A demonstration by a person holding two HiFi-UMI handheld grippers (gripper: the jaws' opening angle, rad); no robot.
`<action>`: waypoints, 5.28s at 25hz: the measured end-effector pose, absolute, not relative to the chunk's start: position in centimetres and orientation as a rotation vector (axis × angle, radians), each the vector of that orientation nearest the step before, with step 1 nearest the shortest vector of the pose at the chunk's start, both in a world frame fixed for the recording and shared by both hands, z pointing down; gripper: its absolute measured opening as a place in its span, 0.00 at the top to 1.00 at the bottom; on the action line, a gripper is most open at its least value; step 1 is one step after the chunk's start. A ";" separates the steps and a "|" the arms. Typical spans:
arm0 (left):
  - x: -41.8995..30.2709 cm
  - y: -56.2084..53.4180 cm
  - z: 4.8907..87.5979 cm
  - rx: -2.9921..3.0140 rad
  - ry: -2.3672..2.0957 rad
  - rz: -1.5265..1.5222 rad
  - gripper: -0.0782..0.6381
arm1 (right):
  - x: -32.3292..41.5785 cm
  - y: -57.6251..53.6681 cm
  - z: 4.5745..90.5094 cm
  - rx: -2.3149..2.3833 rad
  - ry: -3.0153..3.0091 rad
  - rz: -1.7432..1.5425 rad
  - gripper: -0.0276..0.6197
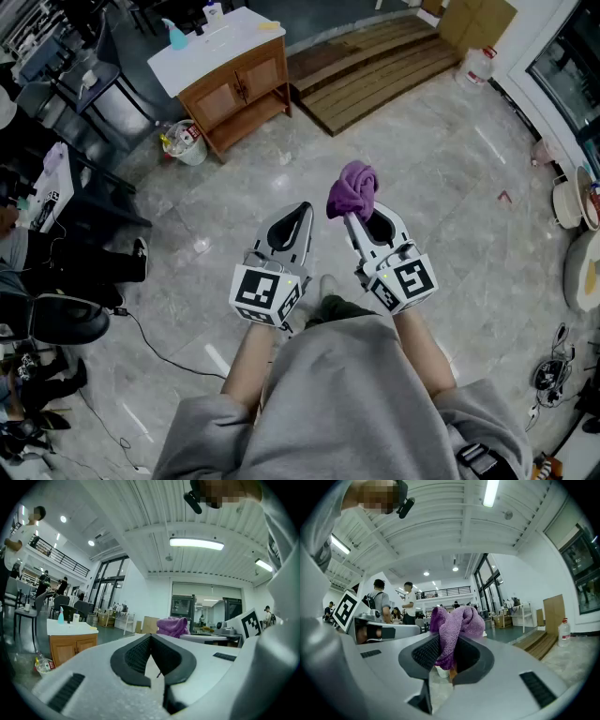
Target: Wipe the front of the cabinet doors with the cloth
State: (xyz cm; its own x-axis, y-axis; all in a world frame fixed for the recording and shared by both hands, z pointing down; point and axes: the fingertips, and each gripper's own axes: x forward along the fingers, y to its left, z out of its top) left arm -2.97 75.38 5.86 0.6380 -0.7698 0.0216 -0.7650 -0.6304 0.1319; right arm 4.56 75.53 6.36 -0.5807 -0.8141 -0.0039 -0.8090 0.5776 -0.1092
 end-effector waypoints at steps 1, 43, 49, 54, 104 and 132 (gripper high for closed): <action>-2.8 75.3 5.9 2.736 -1.288 -0.042 0.88 | 4.7 75.4 6.4 -1.410 2.739 -0.154 0.84; -12.4 52.2 10.4 2.606 -1.372 0.125 0.88 | -3.4 50.4 9.8 -1.322 2.713 -0.304 0.84; -16.5 48.5 10.4 2.618 -1.317 0.106 0.88 | -7.8 47.2 9.5 -1.367 2.717 -0.283 0.84; -18.2 46.1 10.7 2.628 -1.266 0.099 0.88 | -9.5 45.2 9.6 -1.418 2.708 -0.284 0.84; -18.3 11.6 18.9 2.498 -1.255 0.338 0.88 | -8.9 10.5 19.4 -1.358 2.601 -0.673 0.84; -15.8 -2.4 30.4 2.580 -0.916 0.592 0.88 | -7.5 -3.6 32.6 -1.606 2.135 -0.970 0.84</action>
State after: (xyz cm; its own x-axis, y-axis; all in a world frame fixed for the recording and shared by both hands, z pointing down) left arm -15.84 -2.43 30.36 0.7056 -0.5142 0.4877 -0.6556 -0.7348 0.1738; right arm -7.49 -3.63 32.60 -0.3310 -0.9307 0.1558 -0.7293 0.1475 -0.6681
